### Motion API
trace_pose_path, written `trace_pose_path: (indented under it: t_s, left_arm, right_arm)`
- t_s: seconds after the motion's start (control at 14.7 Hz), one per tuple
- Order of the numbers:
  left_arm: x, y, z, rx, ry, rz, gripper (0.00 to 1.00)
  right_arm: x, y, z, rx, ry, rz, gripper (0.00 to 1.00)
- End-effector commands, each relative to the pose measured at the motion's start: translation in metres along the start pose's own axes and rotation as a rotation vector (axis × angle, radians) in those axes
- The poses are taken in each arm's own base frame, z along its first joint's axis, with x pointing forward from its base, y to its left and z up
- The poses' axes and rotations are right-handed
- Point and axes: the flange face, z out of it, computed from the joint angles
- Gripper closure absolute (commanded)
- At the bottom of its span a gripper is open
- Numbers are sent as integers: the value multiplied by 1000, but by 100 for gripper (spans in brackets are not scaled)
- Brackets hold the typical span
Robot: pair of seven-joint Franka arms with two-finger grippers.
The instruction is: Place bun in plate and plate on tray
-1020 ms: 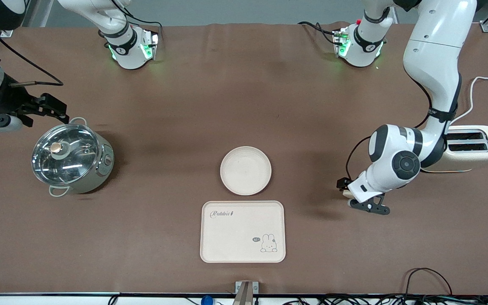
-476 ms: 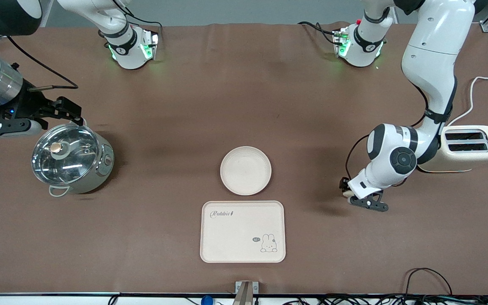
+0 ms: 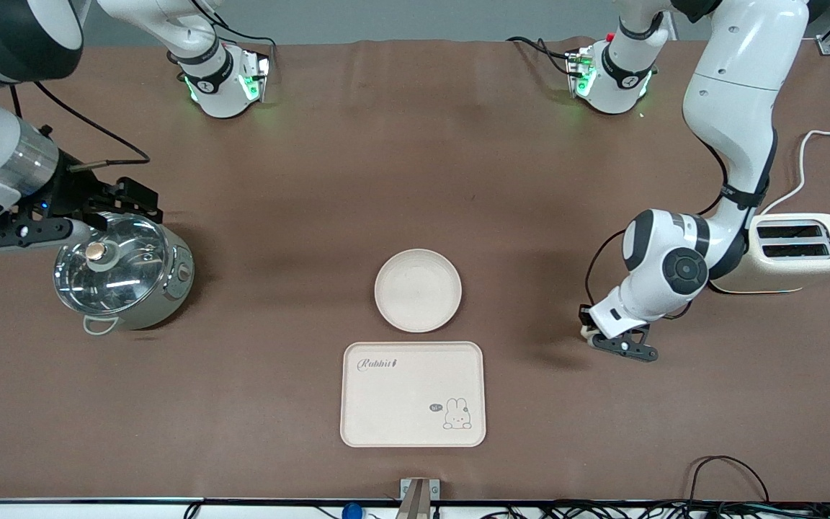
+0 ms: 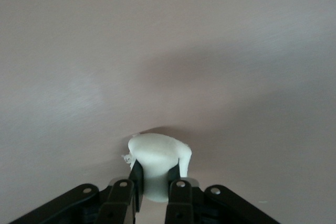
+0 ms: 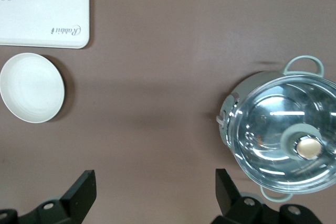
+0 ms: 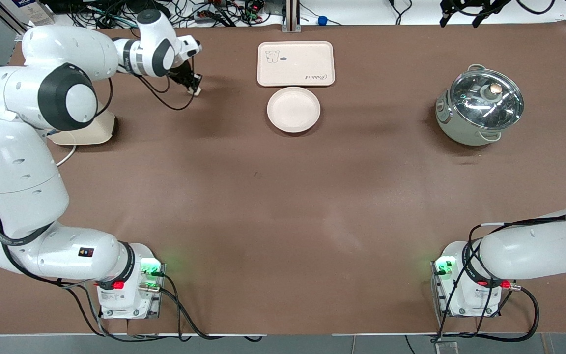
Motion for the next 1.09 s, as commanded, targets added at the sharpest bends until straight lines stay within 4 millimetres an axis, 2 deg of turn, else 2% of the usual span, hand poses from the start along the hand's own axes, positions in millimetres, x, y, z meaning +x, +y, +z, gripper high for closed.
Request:
trace_pose_path:
  t_s: [0.0,0.07,0.27,0.34,0.41,0.54,0.61,0.75,0.82,0.95,1.02]
  left_arm:
    - [26,55,-46,-15,-36,-74,82]
    - [34,77,-56,-15,-43,-127,82]
    - [28,185,-63,-7,-69,-243,82]
    - [20,214,-54,-7,-85,-297,82]
    - [14,232,-41,0,-102,-363,82]
    - [7,278,-28,0,-110,-419,81]
    - [1,292,-22,2,-116,-438,80]
    - [-3,297,-6,3,-124,-473,76]
    - [-6,308,-4,-5,-118,-485,76]
    - [-10,319,0,-10,-119,-506,69]
    - [-7,320,0,-19,-109,-509,61]
  right_arm:
    - [9,-16,12,16,11,29,0]
    - [15,-24,21,18,17,41,0]
    - [31,-61,61,27,22,83,0]
    - [37,-76,79,31,33,94,0]
    - [44,-85,101,46,45,111,0]
    - [54,-97,142,133,44,160,0]
    - [58,-110,163,151,44,160,0]
    - [64,-135,204,149,59,187,0]
    - [64,-147,220,147,65,204,0]
    - [64,-165,252,141,69,242,0]
    - [62,-173,271,131,54,251,0]
